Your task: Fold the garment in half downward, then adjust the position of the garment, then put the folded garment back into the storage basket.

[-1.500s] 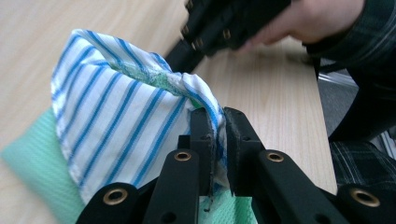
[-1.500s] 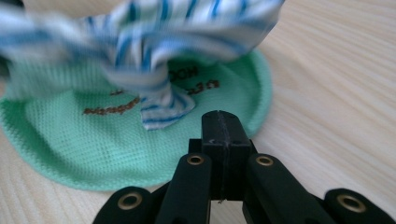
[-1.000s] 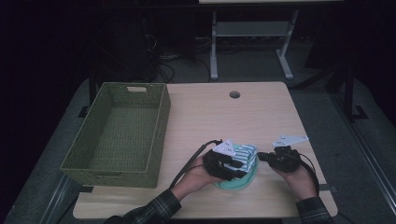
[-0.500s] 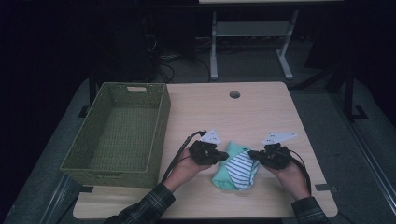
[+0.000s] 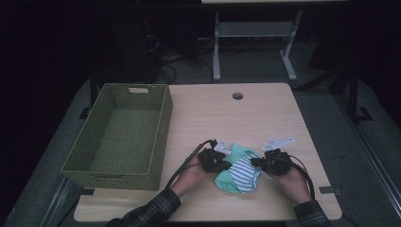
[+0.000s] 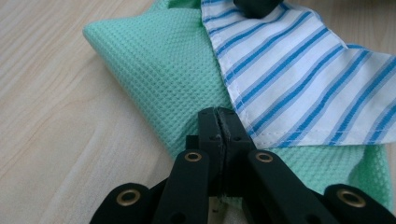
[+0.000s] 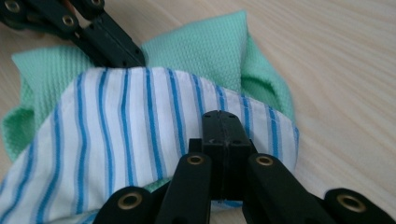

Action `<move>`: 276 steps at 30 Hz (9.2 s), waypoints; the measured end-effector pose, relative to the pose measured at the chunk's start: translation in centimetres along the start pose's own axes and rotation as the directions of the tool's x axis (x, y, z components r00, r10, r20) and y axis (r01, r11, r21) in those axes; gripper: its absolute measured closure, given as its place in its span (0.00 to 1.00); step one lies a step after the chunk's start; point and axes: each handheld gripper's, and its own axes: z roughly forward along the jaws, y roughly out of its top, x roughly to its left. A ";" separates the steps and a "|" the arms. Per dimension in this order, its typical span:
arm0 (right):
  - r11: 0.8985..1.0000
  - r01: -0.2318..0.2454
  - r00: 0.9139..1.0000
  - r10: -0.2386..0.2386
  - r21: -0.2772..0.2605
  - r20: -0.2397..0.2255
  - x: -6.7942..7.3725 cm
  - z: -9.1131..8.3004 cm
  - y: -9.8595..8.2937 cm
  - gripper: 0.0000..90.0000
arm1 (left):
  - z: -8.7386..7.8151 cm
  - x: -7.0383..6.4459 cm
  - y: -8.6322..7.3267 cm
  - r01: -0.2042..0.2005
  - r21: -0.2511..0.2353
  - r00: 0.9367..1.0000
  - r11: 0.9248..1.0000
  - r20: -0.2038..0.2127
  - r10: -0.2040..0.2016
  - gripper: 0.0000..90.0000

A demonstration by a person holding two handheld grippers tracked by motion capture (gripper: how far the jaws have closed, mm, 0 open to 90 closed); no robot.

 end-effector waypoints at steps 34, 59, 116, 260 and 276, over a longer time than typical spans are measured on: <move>0.997 0.068 0.991 -0.072 -0.044 -0.109 2.5 4.7 4.4 1.00 | -2.2 -2.3 -1.9 -0.048 0.031 0.999 0.998 0.005 0.047 0.98; 0.999 0.039 0.999 -0.039 0.012 -0.014 -1.1 5.2 3.8 1.00 | -3.4 -4.9 -2.8 -0.039 0.069 0.998 0.997 0.051 0.035 0.95; 0.996 -0.034 0.999 0.035 -0.085 0.018 -2.7 -1.4 1.2 1.00 | -6.0 1.6 -2.7 0.121 0.015 0.980 0.992 -0.159 -0.118 0.56; 0.990 -0.111 0.968 0.128 -0.090 0.216 -3.4 -0.9 -5.0 0.16 | -3.2 -2.2 -2.2 -0.030 0.177 0.999 0.984 -0.022 0.034 0.80; 0.990 -0.111 0.968 0.128 -0.088 0.218 -3.4 -0.9 -5.0 0.15 | -5.5 -1.1 -1.0 0.029 0.094 1.000 0.995 0.004 -0.030 0.82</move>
